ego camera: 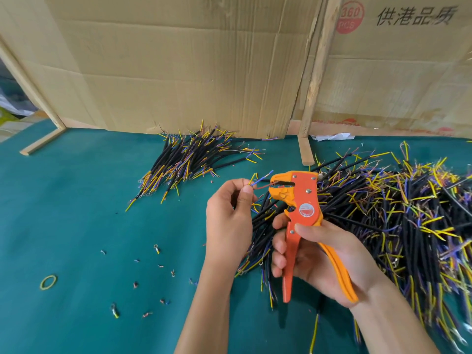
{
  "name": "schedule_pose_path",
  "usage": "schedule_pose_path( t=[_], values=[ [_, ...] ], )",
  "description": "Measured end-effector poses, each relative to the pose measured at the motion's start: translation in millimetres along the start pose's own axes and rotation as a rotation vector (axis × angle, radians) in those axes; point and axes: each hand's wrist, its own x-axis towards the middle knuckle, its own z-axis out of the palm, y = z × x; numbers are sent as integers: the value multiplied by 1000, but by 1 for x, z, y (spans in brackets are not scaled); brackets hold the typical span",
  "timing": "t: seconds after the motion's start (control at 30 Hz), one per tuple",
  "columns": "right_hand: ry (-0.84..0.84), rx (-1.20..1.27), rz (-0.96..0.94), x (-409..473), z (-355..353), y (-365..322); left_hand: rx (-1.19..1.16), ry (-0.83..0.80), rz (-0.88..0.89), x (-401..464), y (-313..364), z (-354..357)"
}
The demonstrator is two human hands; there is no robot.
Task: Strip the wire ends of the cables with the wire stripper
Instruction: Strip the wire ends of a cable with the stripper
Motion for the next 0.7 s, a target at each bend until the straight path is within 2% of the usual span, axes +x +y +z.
schedule_pose_path(
  t=[0.13,0.2,0.4,0.5,0.7],
  values=[
    [1,-54,14,-1,0,0,1,-26,-1,-1,1,0],
    [53,-160,15,-1,1,0,4,-36,-1,-1,0,1],
    [190,-180,-30,-1,7,2,8,-22,18,0,0,1],
    [126,-84,1,2,16,4,2,-24,12,0,0,1],
    [173,-8,-47,4,29,10,-55,-17,-4,0,2,-1]
  ],
)
